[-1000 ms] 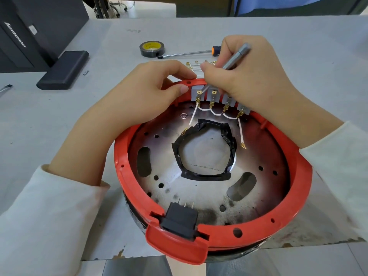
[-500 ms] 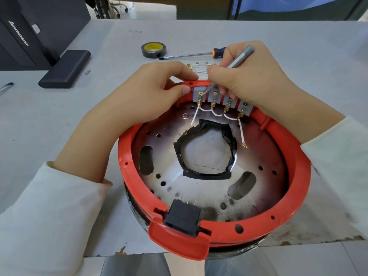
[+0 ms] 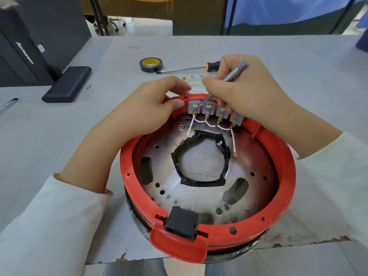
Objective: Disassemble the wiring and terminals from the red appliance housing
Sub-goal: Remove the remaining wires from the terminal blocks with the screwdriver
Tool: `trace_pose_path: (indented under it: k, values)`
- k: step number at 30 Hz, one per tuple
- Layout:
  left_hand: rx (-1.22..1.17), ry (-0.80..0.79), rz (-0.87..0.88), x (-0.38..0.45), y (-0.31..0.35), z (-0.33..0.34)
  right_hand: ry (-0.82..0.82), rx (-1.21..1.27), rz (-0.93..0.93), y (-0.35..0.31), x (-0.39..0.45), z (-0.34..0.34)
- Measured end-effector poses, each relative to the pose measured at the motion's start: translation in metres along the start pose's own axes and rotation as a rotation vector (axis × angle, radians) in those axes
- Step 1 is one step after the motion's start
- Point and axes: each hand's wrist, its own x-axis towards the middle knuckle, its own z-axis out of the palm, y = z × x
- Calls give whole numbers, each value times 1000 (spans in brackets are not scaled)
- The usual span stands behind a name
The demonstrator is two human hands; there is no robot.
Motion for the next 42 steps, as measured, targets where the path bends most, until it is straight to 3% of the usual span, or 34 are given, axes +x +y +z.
trace_pose_path:
  k: [7,13,21,25,33,42]
  values:
    - [43,-2,-135,-2,1,3,-25,325,183,3,-12,-5]
    - [5,-92,-144,-4,-1,-9,-136,184,103,14,-11,-5]
    - [-38,-46,-82,-2,-1,-1,-356,11,-122,-14,18,-4]
    - [-131,-121,-116,-1,-4,-4,-412,23,-118,-13,36,9]
    - [-201,-167,-76,0,-8,-5,-217,152,-235,1,29,27]
    - [-227,-118,-31,-1,-5,-5,-245,-209,-430,4,26,33]
